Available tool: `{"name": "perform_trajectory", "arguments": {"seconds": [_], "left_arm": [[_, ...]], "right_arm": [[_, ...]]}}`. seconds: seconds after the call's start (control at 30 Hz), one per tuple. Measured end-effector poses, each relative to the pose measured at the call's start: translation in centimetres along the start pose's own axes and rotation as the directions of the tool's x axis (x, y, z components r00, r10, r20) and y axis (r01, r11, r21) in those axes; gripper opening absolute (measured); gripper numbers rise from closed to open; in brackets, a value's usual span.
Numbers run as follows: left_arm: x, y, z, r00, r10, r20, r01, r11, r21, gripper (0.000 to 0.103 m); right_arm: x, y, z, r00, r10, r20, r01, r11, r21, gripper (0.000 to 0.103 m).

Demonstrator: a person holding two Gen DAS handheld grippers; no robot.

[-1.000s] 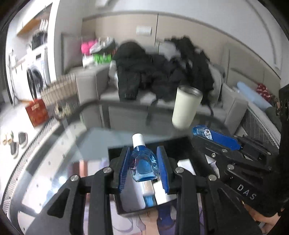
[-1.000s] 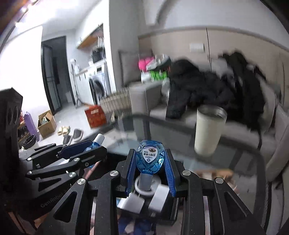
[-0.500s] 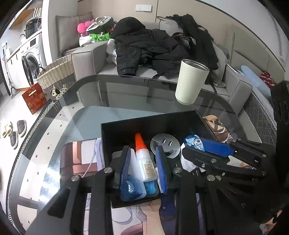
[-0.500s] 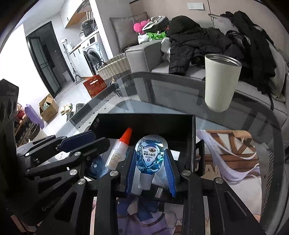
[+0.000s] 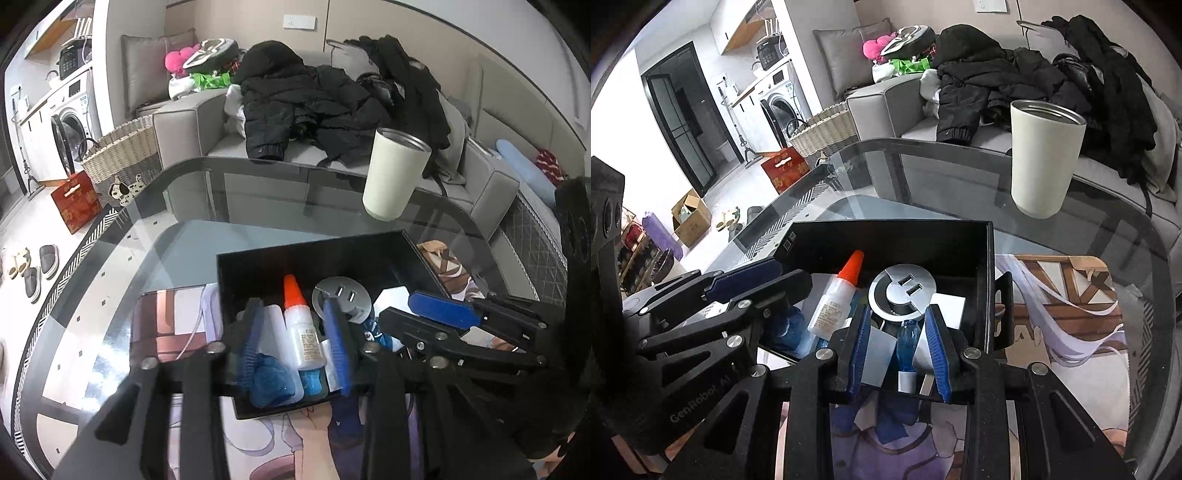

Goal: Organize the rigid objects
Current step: 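Lower both blue bottles into the black box and open both grippers, then raise both open grippers up out of the box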

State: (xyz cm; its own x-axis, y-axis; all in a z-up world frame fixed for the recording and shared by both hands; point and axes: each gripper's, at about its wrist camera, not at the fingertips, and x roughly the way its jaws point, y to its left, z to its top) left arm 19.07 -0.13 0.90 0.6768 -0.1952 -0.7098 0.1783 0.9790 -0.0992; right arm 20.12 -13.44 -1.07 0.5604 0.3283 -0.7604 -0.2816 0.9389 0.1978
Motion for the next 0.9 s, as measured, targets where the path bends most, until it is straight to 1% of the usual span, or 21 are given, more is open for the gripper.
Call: {"name": "perform_trajectory", "arguments": {"seconds": [0.07,0.2,0.3,0.33,0.4,0.43,0.47,0.53,0.57,0.6,0.63,0.67,0.7,0.77,0.8,0.83,0.9], "left_arm": [[-0.6,0.3,-0.1,0.999,0.023,0.029,-0.022,1.000,-0.013,0.055],[-2.7,0.7,-0.2,0.993,0.009,0.117,-0.007,1.000,-0.018,0.056],[-4.6,0.3,-0.7,0.981,0.042,0.191,-0.043,0.999,0.001,0.059],[-5.3,0.2,-0.9,0.975,0.051,0.217,-0.052,0.999,0.002,0.062],[-6.5,0.2,-1.3,0.962,0.077,0.263,-0.077,0.997,-0.012,0.069],[-7.4,0.2,-1.5,0.951,0.099,0.294,-0.097,0.995,-0.023,0.077],[-8.1,0.2,-1.7,0.940,0.111,0.323,-0.107,0.994,-0.031,0.081],[-9.7,0.1,-2.1,0.914,0.111,0.391,-0.111,0.994,-0.022,0.083],[-10.1,0.0,-2.3,0.905,0.114,0.409,-0.118,0.993,-0.016,0.085],[-10.8,-0.1,-2.5,0.892,0.122,0.436,-0.133,0.991,-0.006,0.085],[-11.3,-0.2,-2.6,0.883,0.126,0.452,-0.139,0.990,-0.005,0.086],[-11.7,-0.2,-2.8,0.878,0.127,0.462,-0.140,0.990,-0.006,0.086],[-12.0,-0.2,-2.9,0.876,0.127,0.466,-0.139,0.990,-0.009,0.086],[-12.5,0.1,-3.3,0.878,0.125,0.463,-0.127,0.991,-0.027,0.086],[-12.6,0.1,-3.5,0.880,0.123,0.459,-0.122,0.992,-0.032,0.087],[-12.8,0.2,-3.7,0.884,0.116,0.453,-0.111,0.993,-0.037,0.087],[-12.8,-0.1,-4.3,0.887,0.121,0.446,-0.114,0.993,-0.042,0.087]], "right_arm": [[-0.5,0.1,-0.1,1.000,-0.006,0.014,0.006,1.000,0.000,0.031],[-2.3,0.5,-0.3,0.997,-0.006,0.081,0.007,1.000,-0.011,0.031],[-4.3,1.3,-0.9,0.987,-0.014,0.161,0.021,0.999,-0.043,0.042],[-5.0,1.5,-1.0,0.983,-0.012,0.183,0.021,0.999,-0.050,0.045],[-6.3,1.9,-1.5,0.975,-0.010,0.224,0.024,0.998,-0.060,0.047],[-7.0,2.0,-1.7,0.969,-0.006,0.246,0.021,0.998,-0.062,0.049],[-7.5,2.1,-1.8,0.965,-0.005,0.262,0.022,0.998,-0.064,0.051],[-8.9,2.3,-2.3,0.951,-0.008,0.308,0.030,0.997,-0.068,0.054],[-9.6,2.4,-2.5,0.944,-0.011,0.331,0.038,0.996,-0.075,0.054],[-10.2,2.7,-2.6,0.936,-0.013,0.351,0.045,0.995,-0.085,0.054],[-10.7,2.9,-2.6,0.929,-0.013,0.369,0.052,0.994,-0.095,0.054],[-11.4,3.2,-2.9,0.920,-0.016,0.391,0.060,0.993,-0.102,0.055],[-12.0,3.4,-3.2,0.910,-0.020,0.414,0.070,0.992,-0.105,0.057],[-13.0,3.4,-3.9,0.891,-0.028,0.454,0.078,0.993,-0.093,0.067],[-13.5,3.3,-4.2,0.880,-0.035,0.474,0.084,0.993,-0.082,0.078],[-13.9,3.2,-4.6,0.869,-0.046,0.492,0.091,0.994,-0.068,0.085],[-14.6,2.9,-5.1,0.860,-0.050,0.508,0.089,0.995,-0.054,0.086]]}}
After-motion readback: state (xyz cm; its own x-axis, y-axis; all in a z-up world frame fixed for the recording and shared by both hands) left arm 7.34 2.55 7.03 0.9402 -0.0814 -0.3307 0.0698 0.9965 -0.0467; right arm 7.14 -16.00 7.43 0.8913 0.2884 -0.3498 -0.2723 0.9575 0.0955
